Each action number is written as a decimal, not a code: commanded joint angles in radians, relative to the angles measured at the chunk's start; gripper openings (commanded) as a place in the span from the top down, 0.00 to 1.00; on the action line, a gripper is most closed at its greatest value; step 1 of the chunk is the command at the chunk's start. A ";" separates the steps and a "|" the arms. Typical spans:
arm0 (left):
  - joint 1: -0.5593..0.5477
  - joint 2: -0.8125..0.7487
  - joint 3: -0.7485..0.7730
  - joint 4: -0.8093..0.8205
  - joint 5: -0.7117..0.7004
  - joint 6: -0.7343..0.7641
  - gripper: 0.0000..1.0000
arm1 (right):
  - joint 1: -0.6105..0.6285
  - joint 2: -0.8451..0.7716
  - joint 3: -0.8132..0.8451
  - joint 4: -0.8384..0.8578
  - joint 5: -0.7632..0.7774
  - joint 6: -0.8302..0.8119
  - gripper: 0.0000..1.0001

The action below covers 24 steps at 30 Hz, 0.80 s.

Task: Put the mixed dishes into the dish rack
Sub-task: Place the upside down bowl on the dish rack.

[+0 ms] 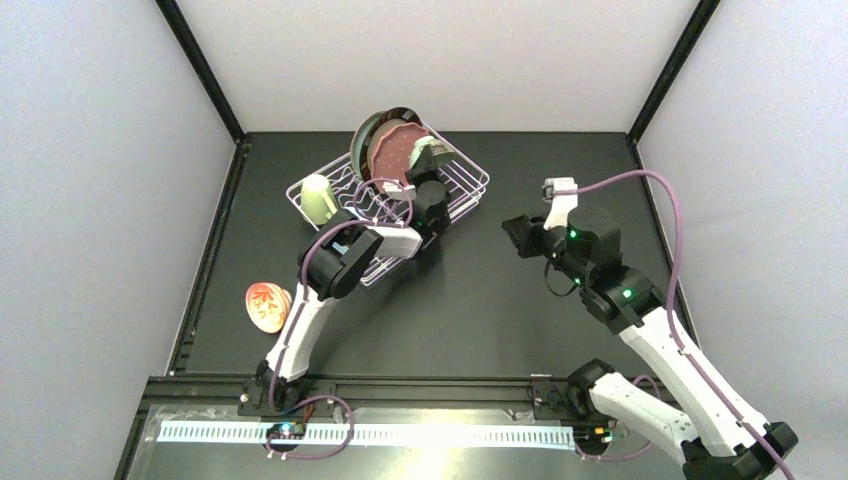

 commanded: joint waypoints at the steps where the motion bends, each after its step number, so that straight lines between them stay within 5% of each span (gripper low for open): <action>1: 0.012 0.044 0.067 0.188 0.008 0.066 0.99 | -0.004 -0.019 -0.048 0.006 -0.015 -0.023 0.26; 12: 0.016 0.089 0.094 0.189 0.011 0.120 0.99 | -0.004 -0.051 -0.082 0.021 0.005 -0.040 0.26; 24: 0.035 -0.002 0.069 -0.043 -0.040 0.011 0.99 | -0.004 -0.028 -0.017 -0.005 0.031 -0.047 0.25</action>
